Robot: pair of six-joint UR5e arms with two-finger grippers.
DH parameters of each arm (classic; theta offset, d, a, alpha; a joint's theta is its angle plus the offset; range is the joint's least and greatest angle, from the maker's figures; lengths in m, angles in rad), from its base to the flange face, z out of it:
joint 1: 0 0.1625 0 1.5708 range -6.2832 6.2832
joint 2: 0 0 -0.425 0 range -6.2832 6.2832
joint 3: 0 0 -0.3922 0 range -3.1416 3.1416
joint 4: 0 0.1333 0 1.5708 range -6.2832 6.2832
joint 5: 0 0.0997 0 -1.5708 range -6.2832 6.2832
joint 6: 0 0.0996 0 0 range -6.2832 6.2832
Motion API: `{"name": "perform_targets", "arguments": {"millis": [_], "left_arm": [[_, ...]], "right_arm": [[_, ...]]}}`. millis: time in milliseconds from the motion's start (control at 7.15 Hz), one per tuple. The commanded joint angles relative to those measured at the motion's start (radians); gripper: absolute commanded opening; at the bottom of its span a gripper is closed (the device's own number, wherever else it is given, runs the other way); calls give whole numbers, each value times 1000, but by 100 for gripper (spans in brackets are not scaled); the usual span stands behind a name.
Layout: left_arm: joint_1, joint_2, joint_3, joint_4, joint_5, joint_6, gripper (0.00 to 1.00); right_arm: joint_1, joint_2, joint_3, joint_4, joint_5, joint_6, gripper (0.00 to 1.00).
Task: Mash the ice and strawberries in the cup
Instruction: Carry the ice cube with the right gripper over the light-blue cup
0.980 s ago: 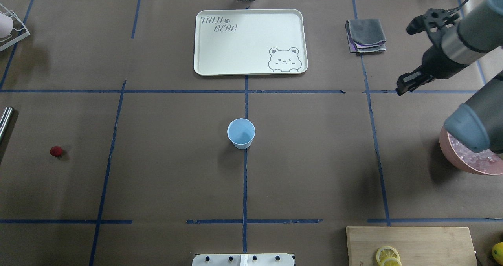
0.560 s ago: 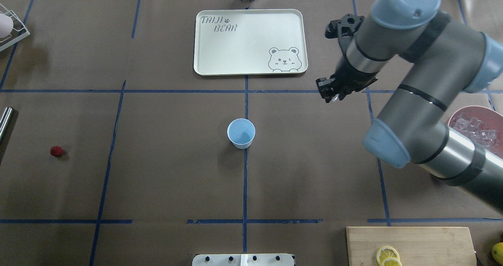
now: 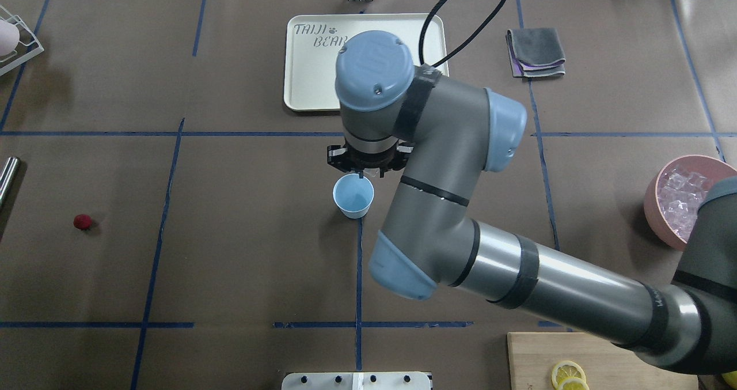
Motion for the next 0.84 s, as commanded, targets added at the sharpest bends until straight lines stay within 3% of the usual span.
{"name": "perform_targets", "arguments": {"millis": [0, 140, 280, 420, 560, 700], "left_arm": [[6, 0, 5, 0, 0, -1, 100], [12, 0, 5, 0, -1, -1, 100], [16, 0, 5, 0, -1, -1, 100], [16, 0, 7, 0, 0, -3, 100], [18, 0, 7, 0, 0, -3, 100], [18, 0, 8, 0, 0, -3, 100]], "right_arm": [[-52, 32, -45, 2, -26, 33, 0], [-56, 25, -47, 4, -26, 32, 0], [-56, 25, -48, 5, -25, 15, 6], [-56, 26, -53, 8, -25, 18, 73], [-56, 26, -54, 8, -25, 15, 99], [-53, 26, -56, 31, -26, 11, 99]]}}
